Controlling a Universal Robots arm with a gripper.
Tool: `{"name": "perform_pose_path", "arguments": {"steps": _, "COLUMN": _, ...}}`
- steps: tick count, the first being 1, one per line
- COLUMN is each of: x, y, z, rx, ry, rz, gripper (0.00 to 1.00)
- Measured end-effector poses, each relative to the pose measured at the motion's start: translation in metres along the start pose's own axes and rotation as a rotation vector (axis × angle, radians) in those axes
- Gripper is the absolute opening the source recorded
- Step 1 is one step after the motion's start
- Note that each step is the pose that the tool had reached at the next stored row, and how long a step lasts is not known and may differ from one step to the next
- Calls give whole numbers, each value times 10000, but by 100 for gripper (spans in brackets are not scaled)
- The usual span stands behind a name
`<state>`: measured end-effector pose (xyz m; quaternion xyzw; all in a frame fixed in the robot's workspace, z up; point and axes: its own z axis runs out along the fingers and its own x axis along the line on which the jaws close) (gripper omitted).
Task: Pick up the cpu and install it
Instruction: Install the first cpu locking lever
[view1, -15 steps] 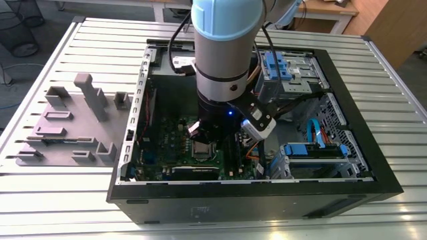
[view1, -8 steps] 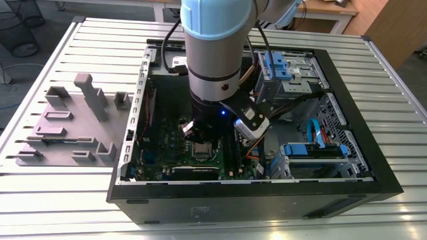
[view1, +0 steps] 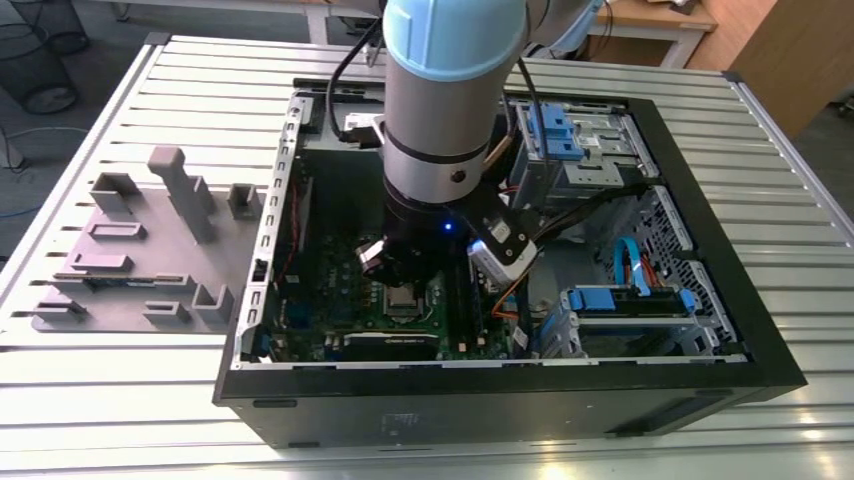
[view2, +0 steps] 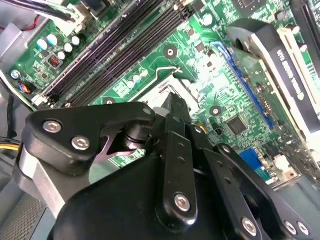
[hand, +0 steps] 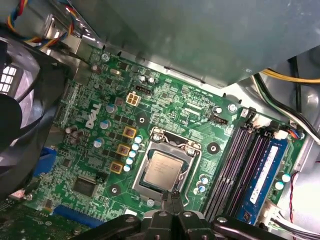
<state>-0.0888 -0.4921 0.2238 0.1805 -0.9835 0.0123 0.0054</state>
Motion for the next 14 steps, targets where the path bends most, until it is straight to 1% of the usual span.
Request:
{"name": "perform_pose_path", "arguments": {"steps": 2, "x": 1, "y": 2, "z": 0, "rx": -1, "ry": -2, "rz": 1, "gripper": 11}}
{"name": "perform_pose_path", "arguments": {"steps": 7, "x": 40, "y": 67, "z": 3, "rx": 11, "ry": -37, "rz": 63, "gripper": 11}}
{"name": "perform_pose_path", "arguments": {"steps": 14, "x": 45, "y": 71, "z": 3, "rx": 14, "ry": -44, "rz": 74, "gripper": 11}}
